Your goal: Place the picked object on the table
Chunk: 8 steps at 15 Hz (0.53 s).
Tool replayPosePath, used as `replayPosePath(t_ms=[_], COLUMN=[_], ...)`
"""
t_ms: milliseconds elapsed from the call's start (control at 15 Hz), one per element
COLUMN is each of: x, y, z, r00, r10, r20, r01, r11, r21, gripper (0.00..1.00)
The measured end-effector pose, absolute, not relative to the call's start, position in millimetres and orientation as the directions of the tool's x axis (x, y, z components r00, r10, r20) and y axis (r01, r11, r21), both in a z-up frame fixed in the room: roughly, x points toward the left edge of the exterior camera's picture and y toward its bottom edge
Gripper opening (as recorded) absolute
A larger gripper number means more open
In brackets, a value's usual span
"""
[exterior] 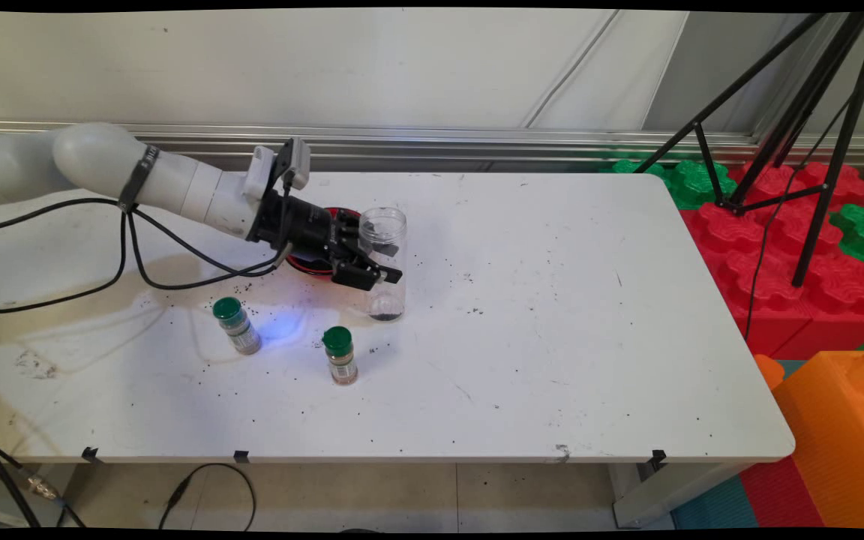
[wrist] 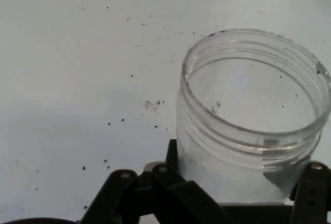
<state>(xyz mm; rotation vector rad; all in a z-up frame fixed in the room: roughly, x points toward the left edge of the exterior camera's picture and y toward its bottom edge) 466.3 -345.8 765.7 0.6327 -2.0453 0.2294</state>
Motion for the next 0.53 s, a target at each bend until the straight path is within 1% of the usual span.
replayPosePath(t_ms=[267,333,533], x=[464.9,464.7,464.4], y=[-346.4,-346.4,-346.0], z=[761.3,760.5,759.4], r00=[-0.421,-0.422,-0.423], r10=[-0.344,-0.344,-0.343], r20=[0.839,0.839,0.839], r01=[-0.524,-0.524,-0.523], r11=[0.848,0.847,0.848], r21=[0.085,0.084,0.083], gripper=[0.0,1.0,1.0])
